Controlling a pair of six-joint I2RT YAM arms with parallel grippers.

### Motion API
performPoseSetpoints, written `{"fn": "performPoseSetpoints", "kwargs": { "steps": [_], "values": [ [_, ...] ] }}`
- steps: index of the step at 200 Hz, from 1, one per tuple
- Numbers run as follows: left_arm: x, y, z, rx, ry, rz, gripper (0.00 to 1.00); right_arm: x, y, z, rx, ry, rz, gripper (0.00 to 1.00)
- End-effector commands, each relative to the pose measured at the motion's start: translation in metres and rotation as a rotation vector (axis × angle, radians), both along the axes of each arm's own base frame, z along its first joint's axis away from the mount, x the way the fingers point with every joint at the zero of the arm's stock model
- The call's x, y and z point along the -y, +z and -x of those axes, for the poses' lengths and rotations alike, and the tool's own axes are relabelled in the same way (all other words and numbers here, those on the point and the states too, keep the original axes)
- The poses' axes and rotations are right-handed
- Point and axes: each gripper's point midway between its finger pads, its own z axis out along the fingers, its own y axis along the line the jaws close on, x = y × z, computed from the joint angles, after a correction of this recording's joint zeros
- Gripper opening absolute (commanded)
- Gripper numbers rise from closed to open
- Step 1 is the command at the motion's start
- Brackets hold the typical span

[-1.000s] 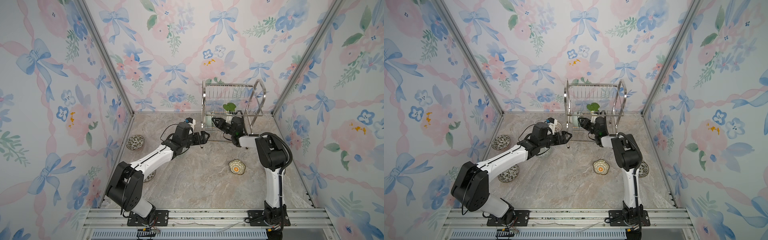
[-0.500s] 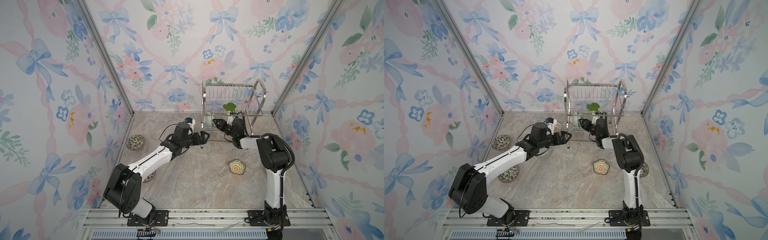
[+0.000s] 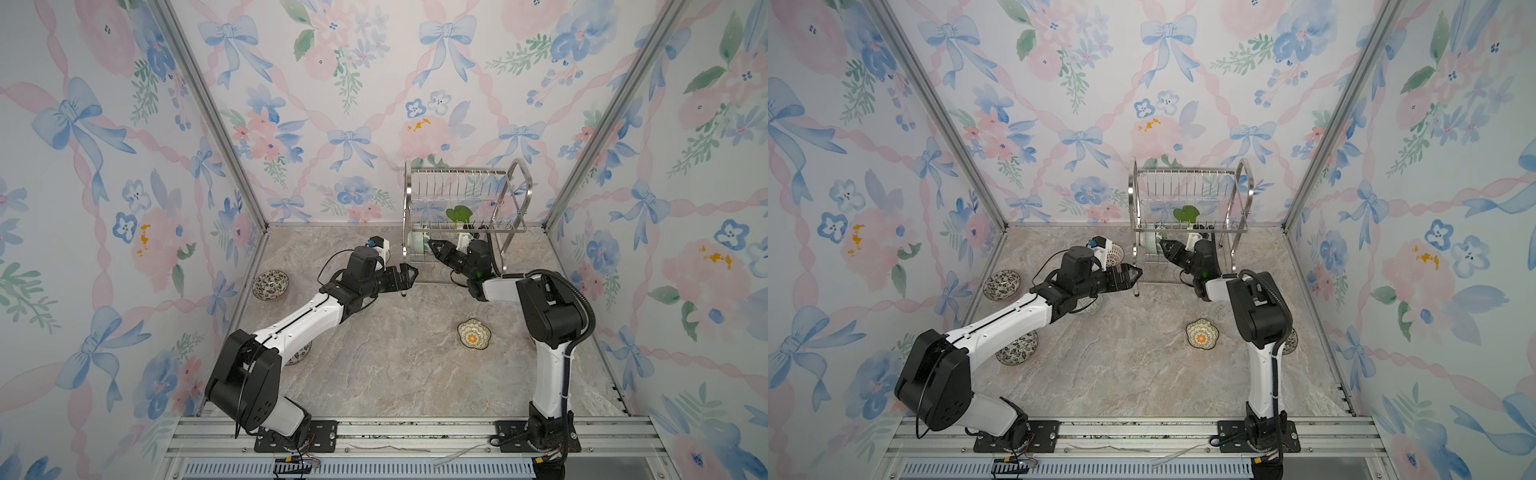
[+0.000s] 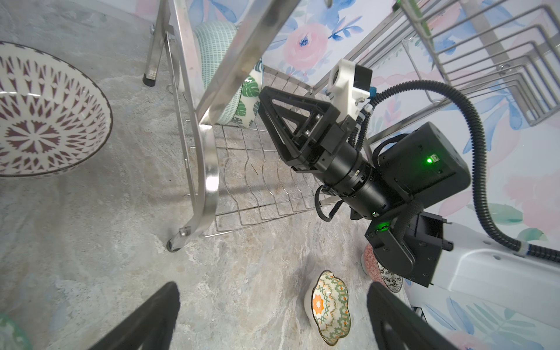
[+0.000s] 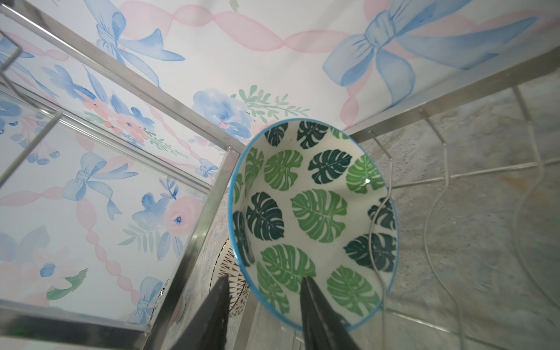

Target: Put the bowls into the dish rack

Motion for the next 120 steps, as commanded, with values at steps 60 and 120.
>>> {"fn": "performPoseSetpoints", "kwargs": {
  "steps": [60,120],
  "values": [
    [-0.002,0.004,0.005,0.013,0.004,0.008,0.98,0.009,0.029,0.014,0.077,-0.025,-0.028,0.45],
    [-0.003,0.006,0.006,0.016,0.005,0.01,0.98,0.01,0.036,0.028,0.087,-0.019,-0.024,0.49]
  ]
}}
